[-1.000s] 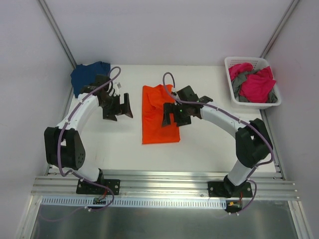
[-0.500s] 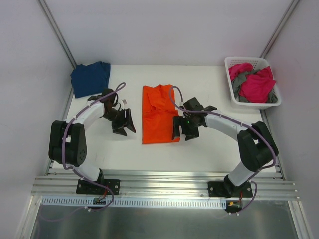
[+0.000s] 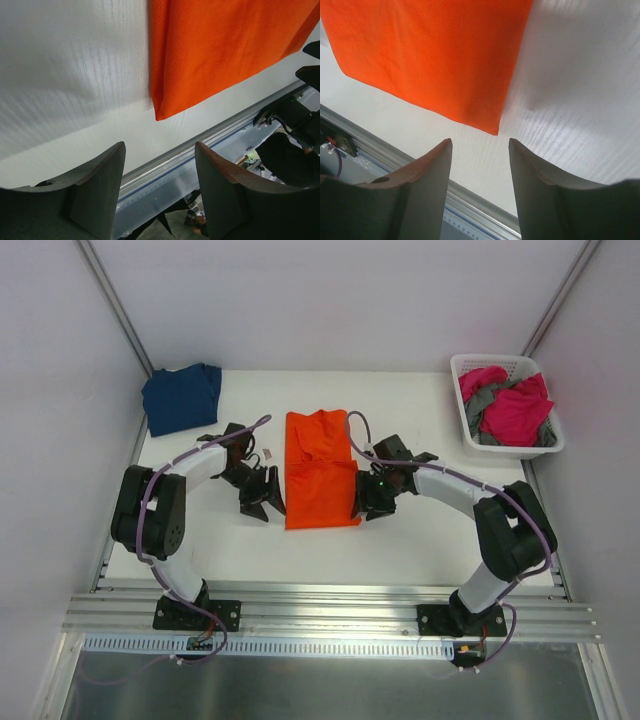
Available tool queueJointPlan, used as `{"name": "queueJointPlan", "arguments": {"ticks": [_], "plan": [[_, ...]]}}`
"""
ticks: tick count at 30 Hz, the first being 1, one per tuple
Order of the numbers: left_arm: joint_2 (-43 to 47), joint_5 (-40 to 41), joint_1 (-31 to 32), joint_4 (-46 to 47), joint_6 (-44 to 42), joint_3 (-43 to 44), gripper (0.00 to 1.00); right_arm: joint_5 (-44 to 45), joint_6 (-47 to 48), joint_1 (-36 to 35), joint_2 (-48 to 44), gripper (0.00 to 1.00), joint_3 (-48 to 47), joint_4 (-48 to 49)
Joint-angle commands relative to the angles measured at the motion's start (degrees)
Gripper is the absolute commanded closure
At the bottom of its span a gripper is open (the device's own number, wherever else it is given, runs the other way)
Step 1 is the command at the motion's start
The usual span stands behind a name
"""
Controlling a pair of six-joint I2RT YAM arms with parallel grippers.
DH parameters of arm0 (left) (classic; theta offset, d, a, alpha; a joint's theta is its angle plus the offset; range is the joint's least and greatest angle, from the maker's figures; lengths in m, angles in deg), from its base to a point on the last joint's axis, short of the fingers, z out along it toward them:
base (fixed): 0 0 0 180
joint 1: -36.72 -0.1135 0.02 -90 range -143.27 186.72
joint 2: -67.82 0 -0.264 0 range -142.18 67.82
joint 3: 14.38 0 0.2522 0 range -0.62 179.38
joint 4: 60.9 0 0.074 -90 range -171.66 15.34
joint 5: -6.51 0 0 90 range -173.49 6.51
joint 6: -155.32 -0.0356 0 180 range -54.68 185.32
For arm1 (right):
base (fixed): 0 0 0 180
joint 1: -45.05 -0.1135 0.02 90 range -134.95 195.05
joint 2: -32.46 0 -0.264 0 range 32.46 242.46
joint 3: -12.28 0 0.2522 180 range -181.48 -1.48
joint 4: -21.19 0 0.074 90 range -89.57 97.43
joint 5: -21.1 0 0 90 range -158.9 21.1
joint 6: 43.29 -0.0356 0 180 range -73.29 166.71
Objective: Fold and stack the t-shirts
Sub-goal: Fold the tshirt
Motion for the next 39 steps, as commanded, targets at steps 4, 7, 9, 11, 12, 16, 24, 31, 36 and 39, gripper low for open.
{"name": "queueJointPlan", "arguments": {"ticks": [4,7,9,11,12,16,24,31,36,39], "plan": [[-1.87,-2.45,0.99,0.53,1.32,1.19,0.42,-2.62,-0.24,0.24,2.22,0.53,-1.99,1.94],[-2.75,-2.63,1.07,0.88,1.50,1.54,0.43,-2.53,-0.42,0.24,2.75,0.53,-1.64,2.12],[-3.36,-2.72,1.16,1.23,1.50,1.54,0.43,-2.80,-0.59,0.15,3.27,0.54,-1.46,2.38],[-3.62,-2.80,1.16,1.67,1.58,1.63,0.44,-3.24,-0.59,0.15,3.54,0.56,-1.46,2.82],[-4.32,-2.72,1.16,1.85,1.58,1.72,0.44,-3.41,-0.51,0.07,3.89,0.58,-1.55,3.00],[-6.43,-3.42,2.04,2.37,1.85,3.21,0.46,-4.20,-0.59,0.15,4.68,0.63,-1.63,3.79],[-8.02,-4.39,4.24,2.55,2.02,4.36,0.56,-4.82,-0.86,0.07,4.68,0.65,-1.46,4.23],[-7.58,-4.92,4.15,2.72,2.11,3.39,0.62,-5.08,-1.12,0.07,4.68,0.65,-1.20,4.49],[-7.23,-5.00,4.24,2.90,2.29,2.60,0.63,-5.26,-1.03,0.15,4.68,0.65,-1.11,4.76],[-7.40,-5.09,4.24,2.99,2.64,1.98,0.63,-5.17,-1.12,0.15,4.68,0.65,-1.02,4.93]]}}
